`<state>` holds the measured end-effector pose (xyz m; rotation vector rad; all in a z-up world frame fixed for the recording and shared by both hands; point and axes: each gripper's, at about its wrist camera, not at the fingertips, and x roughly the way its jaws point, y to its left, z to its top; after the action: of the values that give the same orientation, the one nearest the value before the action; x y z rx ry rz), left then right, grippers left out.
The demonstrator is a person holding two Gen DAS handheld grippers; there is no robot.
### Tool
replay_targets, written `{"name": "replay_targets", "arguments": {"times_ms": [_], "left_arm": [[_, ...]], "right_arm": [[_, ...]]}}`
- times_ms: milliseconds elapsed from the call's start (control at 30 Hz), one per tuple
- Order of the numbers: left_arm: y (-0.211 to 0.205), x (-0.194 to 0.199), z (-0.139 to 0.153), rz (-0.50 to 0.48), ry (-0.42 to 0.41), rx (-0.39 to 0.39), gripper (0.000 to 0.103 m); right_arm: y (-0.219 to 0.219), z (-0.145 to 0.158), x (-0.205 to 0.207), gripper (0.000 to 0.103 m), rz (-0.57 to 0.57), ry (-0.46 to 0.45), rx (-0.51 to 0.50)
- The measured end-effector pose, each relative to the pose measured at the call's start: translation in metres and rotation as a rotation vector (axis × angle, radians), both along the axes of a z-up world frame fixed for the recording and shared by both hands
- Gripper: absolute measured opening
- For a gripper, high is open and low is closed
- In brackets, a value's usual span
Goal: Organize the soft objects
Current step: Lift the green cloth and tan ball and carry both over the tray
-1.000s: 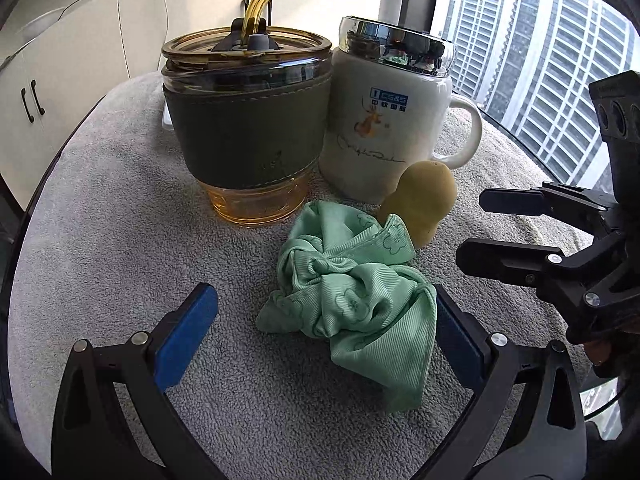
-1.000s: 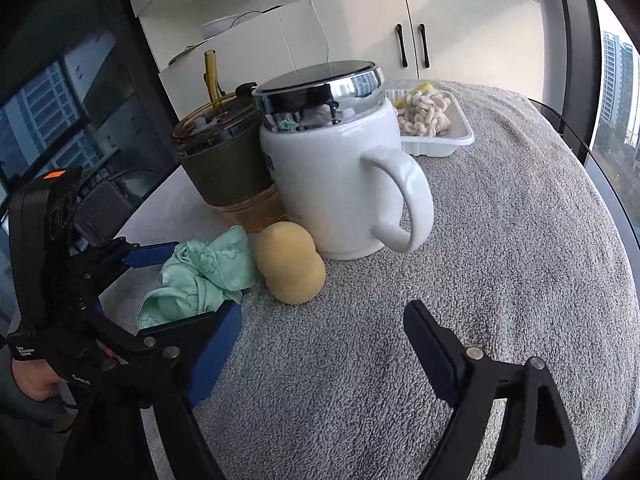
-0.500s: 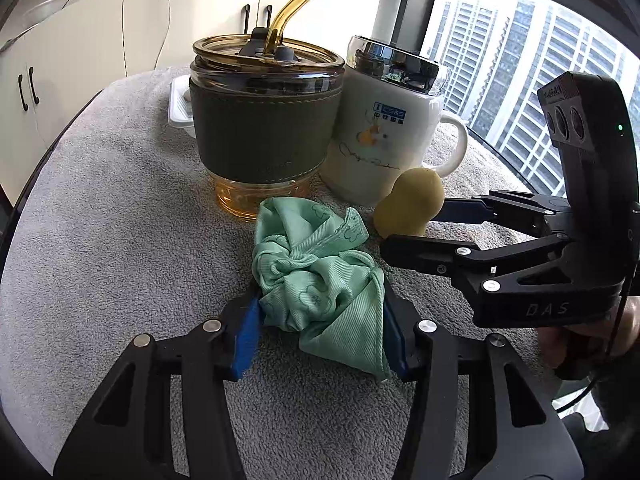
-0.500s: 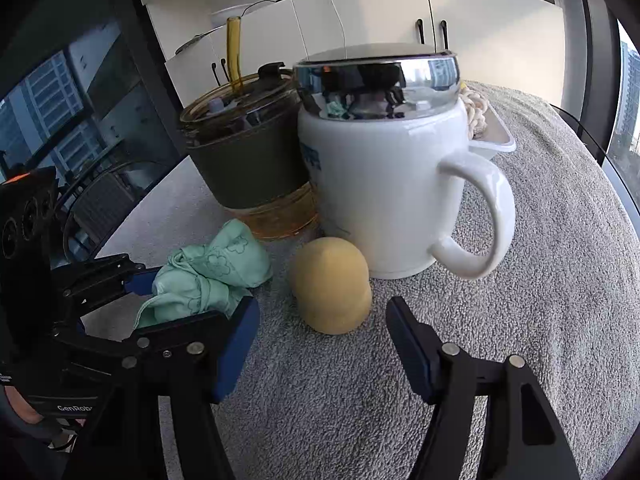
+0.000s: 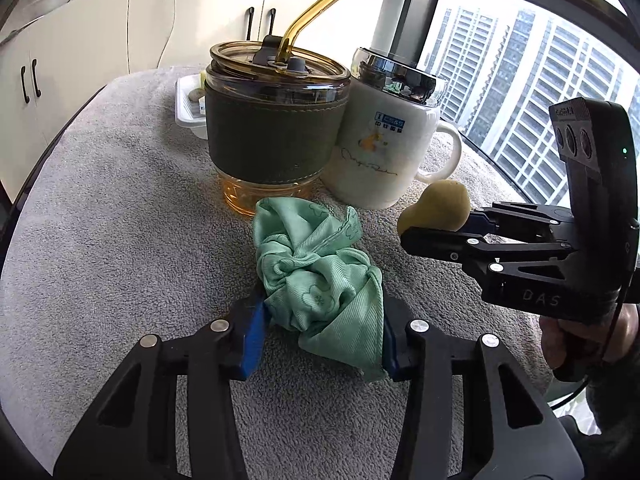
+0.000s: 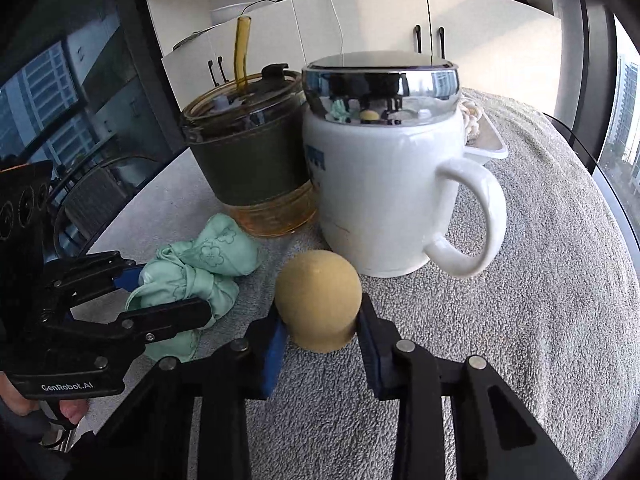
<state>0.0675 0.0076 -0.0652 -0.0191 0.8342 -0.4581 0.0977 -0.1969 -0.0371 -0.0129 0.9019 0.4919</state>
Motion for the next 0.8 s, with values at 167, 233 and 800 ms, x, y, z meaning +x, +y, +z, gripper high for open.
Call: {"name": "replay_targets", "arguments": {"times_ms": [167,233,800], "left_arm": [[0.006,-0.014,0.016,-0.007,-0.03,-0.006,0.043],[0.01,-0.018,0.024,-0.007,-0.041,-0.007,0.043],[0.062,0.054,0.119,0.047,-0.214,0.098,0.043]], "right_arm": [[-0.013,0.014,-0.012,0.036,-0.001,-0.022,-0.021],[-0.02,0.022,-0.017,0.036,-0.003,-0.035,-0.027],[-0.082,0.122,0.051,0.036,-0.021,-0.206,-0.14]]}}
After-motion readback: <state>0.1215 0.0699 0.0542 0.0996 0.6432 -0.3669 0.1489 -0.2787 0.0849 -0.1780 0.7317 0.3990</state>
